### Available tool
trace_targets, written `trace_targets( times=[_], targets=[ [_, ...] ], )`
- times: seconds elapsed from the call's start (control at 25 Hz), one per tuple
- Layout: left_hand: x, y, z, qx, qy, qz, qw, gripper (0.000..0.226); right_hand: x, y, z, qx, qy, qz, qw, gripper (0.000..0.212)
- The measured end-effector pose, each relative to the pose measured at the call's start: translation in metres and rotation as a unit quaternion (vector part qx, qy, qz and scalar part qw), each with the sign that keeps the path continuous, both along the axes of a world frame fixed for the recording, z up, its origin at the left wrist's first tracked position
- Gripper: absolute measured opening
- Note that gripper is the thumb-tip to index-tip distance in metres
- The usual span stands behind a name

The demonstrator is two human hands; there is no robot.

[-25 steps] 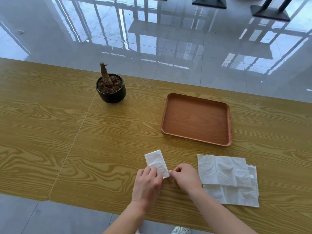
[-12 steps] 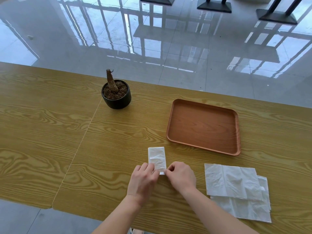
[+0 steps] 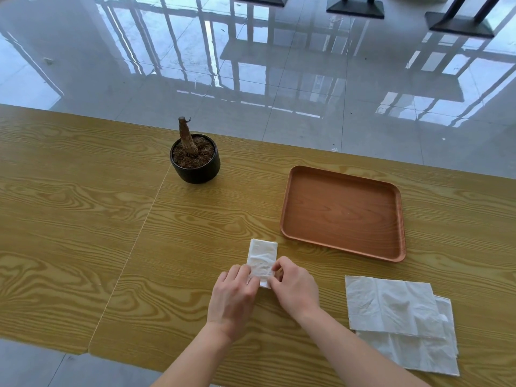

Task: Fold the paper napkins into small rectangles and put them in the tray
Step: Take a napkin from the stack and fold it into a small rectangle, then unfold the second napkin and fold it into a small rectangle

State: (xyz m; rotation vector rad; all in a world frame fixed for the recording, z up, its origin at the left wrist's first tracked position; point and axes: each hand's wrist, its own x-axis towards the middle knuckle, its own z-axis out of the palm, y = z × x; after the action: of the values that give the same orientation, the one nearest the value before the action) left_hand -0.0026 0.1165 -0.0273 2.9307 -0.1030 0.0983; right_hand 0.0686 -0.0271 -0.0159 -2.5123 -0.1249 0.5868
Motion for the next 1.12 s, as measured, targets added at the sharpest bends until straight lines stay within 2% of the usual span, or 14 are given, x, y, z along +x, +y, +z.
trace_targets(
  times=[0.08, 0.2, 0.36, 0.6, 0.8, 0.96, 1.12],
  targets=[
    [-0.005, 0.0, -0.002, -0.012, -0.001, -0.02, 1.0, 0.012, 0.002, 0.002, -0.001, 0.0, -0.013, 0.016, 1.0, 0.018],
    [-0.015, 0.001, -0.005, -0.005, 0.025, -0.045, 0.999, 0.028, 0.001, 0.001, -0.002, 0.007, -0.02, 0.023, 1.0, 0.02],
    [-0.025, 0.006, -0.004, 0.0, 0.062, -0.018, 0.998, 0.042, -0.003, -0.015, 0.004, 0.052, -0.027, 0.016, 0.998, 0.017],
    [-0.022, -0.018, 0.01, -0.029, 0.048, -0.032, 0.998, 0.038, -0.023, -0.071, 0.02, 0.091, -0.066, -0.047, 0.992, 0.012],
    [-0.017, -0.079, 0.023, -0.091, 0.054, -0.054, 0.993, 0.036, -0.053, -0.146, 0.027, 0.061, -0.123, -0.105, 0.985, 0.013],
    [-0.008, -0.134, 0.027, -0.117, 0.058, -0.116, 0.985, 0.032, -0.074, -0.202, 0.024, -0.016, -0.17, -0.122, 0.978, 0.018],
    [0.02, -0.178, 0.022, -0.122, 0.106, -0.1, 0.982, 0.047, -0.086, -0.233, 0.019, -0.04, -0.205, -0.112, 0.971, 0.015]
  ],
)
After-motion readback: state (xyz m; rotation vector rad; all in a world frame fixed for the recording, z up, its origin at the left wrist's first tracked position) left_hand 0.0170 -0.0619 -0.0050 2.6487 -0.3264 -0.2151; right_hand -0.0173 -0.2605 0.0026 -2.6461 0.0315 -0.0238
